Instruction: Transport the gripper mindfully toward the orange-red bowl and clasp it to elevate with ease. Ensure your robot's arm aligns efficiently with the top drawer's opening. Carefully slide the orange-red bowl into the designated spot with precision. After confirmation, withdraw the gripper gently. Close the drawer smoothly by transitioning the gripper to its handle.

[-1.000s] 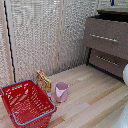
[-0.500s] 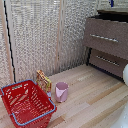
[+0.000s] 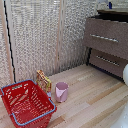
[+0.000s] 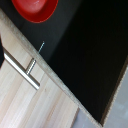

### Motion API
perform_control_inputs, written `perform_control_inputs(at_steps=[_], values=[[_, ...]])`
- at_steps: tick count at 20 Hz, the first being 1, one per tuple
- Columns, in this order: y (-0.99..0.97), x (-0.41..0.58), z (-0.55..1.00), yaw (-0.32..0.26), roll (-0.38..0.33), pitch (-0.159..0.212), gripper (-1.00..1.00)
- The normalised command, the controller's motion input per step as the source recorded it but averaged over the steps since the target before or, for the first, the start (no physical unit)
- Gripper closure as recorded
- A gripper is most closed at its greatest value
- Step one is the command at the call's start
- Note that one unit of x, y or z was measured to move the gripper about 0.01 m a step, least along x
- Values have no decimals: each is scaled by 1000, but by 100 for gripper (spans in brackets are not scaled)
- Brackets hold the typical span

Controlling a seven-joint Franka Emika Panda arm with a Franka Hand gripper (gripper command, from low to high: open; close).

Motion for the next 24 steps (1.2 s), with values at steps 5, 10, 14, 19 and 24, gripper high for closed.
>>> perform_control_inputs(at_steps=[5, 10, 14, 19, 24], values=[[309, 101, -214, 24, -375, 166, -100], [321, 189, -249, 21, -375, 142, -100], [308, 132, -235, 32, -375, 155, -100], [239, 121, -268, 93, -355, 140, -100], [229, 31, -170, 114, -305, 188, -100]])
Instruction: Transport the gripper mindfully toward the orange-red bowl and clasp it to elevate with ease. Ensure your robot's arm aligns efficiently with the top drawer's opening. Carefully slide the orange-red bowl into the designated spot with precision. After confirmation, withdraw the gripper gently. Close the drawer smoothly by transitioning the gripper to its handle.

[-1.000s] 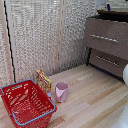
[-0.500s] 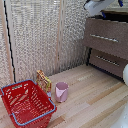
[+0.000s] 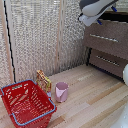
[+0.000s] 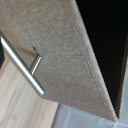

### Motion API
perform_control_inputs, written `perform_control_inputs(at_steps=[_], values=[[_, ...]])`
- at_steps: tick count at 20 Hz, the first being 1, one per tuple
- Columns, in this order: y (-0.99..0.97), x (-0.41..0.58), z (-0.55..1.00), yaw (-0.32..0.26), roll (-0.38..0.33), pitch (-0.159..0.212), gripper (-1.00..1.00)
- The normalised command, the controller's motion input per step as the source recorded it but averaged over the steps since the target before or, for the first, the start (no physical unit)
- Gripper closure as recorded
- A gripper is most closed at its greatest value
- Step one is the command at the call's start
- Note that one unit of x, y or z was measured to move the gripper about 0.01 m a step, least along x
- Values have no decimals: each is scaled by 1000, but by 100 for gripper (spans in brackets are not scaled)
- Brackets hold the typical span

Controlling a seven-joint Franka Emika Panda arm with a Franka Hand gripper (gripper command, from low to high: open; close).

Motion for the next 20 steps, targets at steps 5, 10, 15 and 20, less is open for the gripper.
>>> perform_control_inputs(at_steps=[5, 10, 15, 20], values=[[119, 0, -181, 148, -273, 220, -100], [120, 90, -237, 154, -236, 216, -100], [50, 387, -242, 223, -189, 70, -100], [0, 380, -88, 283, -125, 1, -100]])
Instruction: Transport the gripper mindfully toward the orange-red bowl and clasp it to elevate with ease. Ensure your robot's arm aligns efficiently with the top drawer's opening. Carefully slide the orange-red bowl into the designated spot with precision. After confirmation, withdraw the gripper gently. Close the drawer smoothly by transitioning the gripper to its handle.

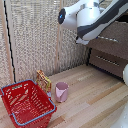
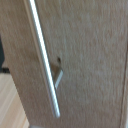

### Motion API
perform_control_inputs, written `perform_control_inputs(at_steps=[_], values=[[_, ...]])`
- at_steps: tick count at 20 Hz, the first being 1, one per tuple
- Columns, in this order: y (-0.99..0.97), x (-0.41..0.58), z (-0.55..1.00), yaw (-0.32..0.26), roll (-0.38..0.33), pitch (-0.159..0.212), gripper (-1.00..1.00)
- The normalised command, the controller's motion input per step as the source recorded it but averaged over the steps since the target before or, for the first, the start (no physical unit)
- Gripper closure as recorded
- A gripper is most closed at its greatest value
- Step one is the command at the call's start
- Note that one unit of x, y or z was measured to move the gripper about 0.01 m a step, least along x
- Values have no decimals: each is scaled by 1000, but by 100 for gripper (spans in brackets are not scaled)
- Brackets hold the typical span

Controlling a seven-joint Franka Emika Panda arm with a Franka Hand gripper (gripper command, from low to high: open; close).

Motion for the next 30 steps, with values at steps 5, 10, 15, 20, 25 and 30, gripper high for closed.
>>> perform_control_inputs(at_steps=[5, 10, 15, 20, 25, 30], values=[[-30, 127, -2, 234, -50, 142, -100], [-181, 0, -81, 182, -36, 247, -100], [-426, 0, -27, 151, -18, 174, -100], [-621, 0, 71, 49, 0, 13, -100], [-502, 0, 301, -70, 0, -70, -100], [-470, 0, 99, -66, 0, -97, 100]])
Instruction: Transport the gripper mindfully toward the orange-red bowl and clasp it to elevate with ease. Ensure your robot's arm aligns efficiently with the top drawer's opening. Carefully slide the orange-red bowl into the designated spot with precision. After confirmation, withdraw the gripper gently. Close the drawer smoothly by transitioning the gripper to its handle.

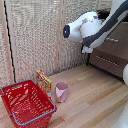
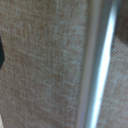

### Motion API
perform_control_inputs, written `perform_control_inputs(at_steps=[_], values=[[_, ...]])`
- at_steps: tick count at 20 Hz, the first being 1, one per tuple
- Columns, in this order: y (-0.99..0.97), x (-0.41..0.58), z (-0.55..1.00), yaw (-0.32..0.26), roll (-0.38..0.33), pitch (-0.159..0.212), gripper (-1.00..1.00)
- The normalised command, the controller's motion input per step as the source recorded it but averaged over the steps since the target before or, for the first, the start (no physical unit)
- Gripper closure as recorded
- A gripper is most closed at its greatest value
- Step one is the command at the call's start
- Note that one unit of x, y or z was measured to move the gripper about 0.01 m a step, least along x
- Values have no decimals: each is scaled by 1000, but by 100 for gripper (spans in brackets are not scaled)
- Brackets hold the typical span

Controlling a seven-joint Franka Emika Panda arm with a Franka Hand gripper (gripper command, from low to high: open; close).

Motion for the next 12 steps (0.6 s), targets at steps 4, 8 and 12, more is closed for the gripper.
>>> perform_control_inputs(at_steps=[4, 8, 12], values=[[-268, 0, 0, -12, 3, -59, 100], [-79, -40, 0, -50, 8, -47, 100], [-38, -49, 14, -93, 7, -37, 100]])
